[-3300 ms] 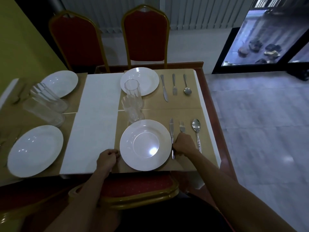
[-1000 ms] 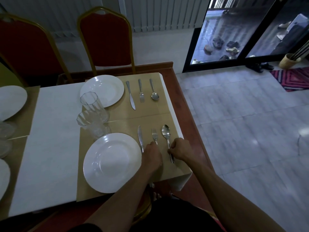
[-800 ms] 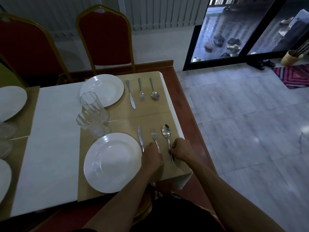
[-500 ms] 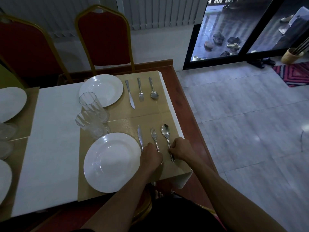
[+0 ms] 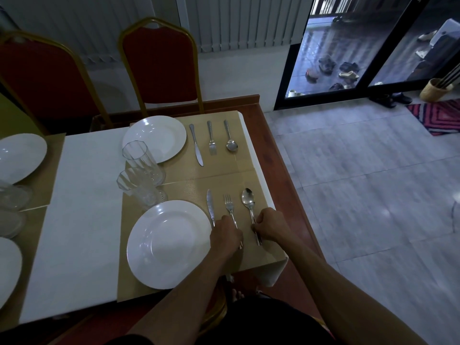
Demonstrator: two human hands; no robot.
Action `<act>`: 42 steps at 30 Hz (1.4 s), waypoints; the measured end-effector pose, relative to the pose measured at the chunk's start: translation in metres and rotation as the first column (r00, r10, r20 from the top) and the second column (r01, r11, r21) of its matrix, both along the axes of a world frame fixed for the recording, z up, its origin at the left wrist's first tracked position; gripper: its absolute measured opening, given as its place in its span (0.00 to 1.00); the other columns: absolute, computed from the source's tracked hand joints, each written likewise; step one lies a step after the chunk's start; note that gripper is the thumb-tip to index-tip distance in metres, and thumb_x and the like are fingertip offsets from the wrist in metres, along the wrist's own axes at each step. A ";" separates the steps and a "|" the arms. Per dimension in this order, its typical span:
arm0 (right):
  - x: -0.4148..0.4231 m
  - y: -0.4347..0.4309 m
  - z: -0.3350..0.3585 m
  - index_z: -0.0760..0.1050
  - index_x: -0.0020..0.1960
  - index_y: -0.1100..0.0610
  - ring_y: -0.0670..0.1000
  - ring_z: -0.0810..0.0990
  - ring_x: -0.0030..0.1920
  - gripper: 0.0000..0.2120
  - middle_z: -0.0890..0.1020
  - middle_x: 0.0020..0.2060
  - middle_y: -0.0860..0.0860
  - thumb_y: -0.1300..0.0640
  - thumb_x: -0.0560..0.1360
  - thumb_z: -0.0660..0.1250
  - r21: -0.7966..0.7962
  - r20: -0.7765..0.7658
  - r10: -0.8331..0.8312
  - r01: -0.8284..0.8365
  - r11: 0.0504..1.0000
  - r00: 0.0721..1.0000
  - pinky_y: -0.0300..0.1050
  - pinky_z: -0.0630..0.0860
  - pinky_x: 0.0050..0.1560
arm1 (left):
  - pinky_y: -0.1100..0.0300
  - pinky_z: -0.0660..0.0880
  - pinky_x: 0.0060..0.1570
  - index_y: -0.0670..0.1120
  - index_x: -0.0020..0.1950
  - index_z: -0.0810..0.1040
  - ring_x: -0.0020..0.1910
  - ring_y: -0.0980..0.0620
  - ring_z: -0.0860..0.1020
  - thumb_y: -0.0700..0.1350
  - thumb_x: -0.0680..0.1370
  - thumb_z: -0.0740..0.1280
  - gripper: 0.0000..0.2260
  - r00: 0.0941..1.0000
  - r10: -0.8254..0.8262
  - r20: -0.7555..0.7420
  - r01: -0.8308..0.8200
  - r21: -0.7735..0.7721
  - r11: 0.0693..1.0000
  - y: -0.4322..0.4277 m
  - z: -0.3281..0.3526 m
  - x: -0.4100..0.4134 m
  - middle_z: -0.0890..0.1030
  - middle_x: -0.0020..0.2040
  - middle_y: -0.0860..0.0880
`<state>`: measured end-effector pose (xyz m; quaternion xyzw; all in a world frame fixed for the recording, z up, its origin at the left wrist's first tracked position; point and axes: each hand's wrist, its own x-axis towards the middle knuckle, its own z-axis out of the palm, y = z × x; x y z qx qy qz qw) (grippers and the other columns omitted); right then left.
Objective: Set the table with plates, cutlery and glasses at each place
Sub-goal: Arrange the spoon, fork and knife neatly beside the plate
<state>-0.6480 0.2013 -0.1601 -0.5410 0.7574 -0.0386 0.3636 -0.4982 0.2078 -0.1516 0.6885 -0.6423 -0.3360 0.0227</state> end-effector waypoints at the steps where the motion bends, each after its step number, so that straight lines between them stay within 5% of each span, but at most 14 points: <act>1: 0.000 0.000 0.001 0.81 0.40 0.64 0.54 0.85 0.36 0.12 0.84 0.33 0.56 0.55 0.73 0.73 0.001 0.000 -0.001 0.001 1.000 1.000 0.53 0.84 0.45 | 0.61 0.71 0.39 0.39 0.54 0.77 0.46 0.48 0.81 0.42 0.78 0.68 0.08 1.000 0.000 0.001 0.000 -0.002 1.000 0.000 -0.001 0.000 0.82 0.50 0.44; 9: 0.004 0.000 0.008 0.80 0.45 0.64 0.55 0.84 0.43 0.11 0.85 0.40 0.57 0.56 0.73 0.72 0.006 -0.020 -0.001 0.001 1.000 1.000 0.52 0.82 0.50 | 0.63 0.67 0.31 0.40 0.51 0.78 0.39 0.51 0.77 0.42 0.78 0.67 0.06 1.000 0.004 -0.016 -0.004 0.005 1.000 -0.002 0.003 0.003 0.79 0.43 0.47; 18: -0.003 -0.010 0.016 0.81 0.43 0.64 0.54 0.84 0.38 0.15 0.84 0.36 0.56 0.50 0.73 0.74 0.021 -0.014 -0.017 0.018 1.000 1.000 0.50 0.83 0.46 | 0.66 0.65 0.27 0.44 0.37 0.70 0.28 0.57 0.70 0.40 0.79 0.64 0.11 0.996 -0.021 -0.082 0.023 0.028 0.999 -0.008 0.026 0.014 0.71 0.35 0.54; 21: -0.003 -0.014 0.022 0.81 0.40 0.65 0.53 0.82 0.34 0.15 0.81 0.31 0.55 0.52 0.74 0.73 -0.037 -0.025 -0.028 0.027 0.999 0.999 0.50 0.81 0.43 | 0.59 0.74 0.34 0.40 0.41 0.75 0.32 0.52 0.75 0.40 0.78 0.65 0.06 0.995 -0.027 -0.100 0.028 0.013 1.000 -0.012 0.038 0.020 0.78 0.45 0.50; 24: 0.005 -0.019 0.030 0.80 0.40 0.66 0.54 0.83 0.36 0.15 0.83 0.33 0.56 0.53 0.74 0.72 -0.083 0.000 -0.019 0.019 0.996 1.000 0.53 0.82 0.46 | 0.51 0.80 0.43 0.39 0.46 0.75 0.39 0.45 0.80 0.39 0.77 0.66 0.03 0.988 -0.018 -0.154 0.017 -0.008 1.000 -0.017 0.047 0.028 0.83 0.43 0.41; 31: 0.044 -0.039 0.057 0.80 0.41 0.57 0.53 0.84 0.43 0.09 0.84 0.39 0.52 0.52 0.73 0.73 -0.135 0.093 -0.033 0.046 0.990 0.995 0.52 0.81 0.50 | 0.57 0.77 0.49 0.45 0.52 0.81 0.51 0.50 0.79 0.44 0.77 0.65 0.07 0.962 0.035 -0.272 -0.045 -0.030 0.999 -0.028 0.060 0.062 0.82 0.50 0.49; 42: 0.083 -0.057 0.093 0.81 0.44 0.60 0.51 0.84 0.43 0.09 0.85 0.40 0.50 0.54 0.74 0.72 -0.249 0.140 -0.117 0.149 0.957 0.983 0.47 0.79 0.49 | 0.65 0.70 0.44 0.47 0.53 0.81 0.48 0.55 0.78 0.44 0.78 0.66 0.07 0.925 0.028 -0.379 -0.069 -0.095 0.993 -0.074 0.069 0.107 0.81 0.49 0.54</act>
